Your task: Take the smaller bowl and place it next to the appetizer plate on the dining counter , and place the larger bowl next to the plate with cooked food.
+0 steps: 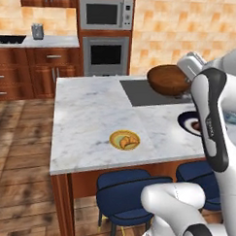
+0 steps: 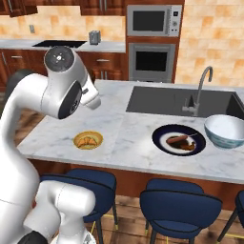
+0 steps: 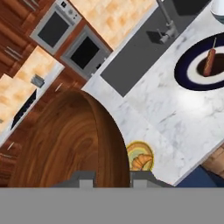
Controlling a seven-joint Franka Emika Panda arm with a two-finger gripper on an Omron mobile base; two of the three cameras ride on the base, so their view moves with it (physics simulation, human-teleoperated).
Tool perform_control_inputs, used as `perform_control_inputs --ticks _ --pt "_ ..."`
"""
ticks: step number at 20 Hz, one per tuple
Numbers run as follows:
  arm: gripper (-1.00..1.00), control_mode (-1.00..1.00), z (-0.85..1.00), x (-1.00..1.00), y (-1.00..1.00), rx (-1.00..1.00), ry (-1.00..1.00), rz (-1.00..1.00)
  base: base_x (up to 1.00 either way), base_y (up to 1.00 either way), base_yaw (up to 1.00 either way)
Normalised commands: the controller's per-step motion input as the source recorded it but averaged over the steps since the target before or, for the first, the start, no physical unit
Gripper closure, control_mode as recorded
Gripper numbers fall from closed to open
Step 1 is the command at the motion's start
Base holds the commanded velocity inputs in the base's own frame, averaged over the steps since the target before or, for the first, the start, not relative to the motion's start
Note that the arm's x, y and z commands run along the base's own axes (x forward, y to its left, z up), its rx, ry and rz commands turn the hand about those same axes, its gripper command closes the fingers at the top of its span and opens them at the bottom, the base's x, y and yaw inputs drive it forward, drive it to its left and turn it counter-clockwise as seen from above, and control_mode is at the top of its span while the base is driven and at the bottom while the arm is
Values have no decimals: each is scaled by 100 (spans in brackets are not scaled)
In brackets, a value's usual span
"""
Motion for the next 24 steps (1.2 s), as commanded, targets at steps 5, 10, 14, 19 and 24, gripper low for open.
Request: perform_control_inputs --ticks 5,10,14,19,24 --pt "100 -100 -70 2 -45 6 16 -9 0 0 0" --pt "100 -100 -39 29 -47 28 8 -7 0 0 0" --pt "100 -100 -33 21 -36 16 5 -4 0 0 0" --pt "100 -100 -37 5 4 -3 3 0 0 0 0" --pt "100 -100 -42 16 10 -9 5 0 0 0 0"
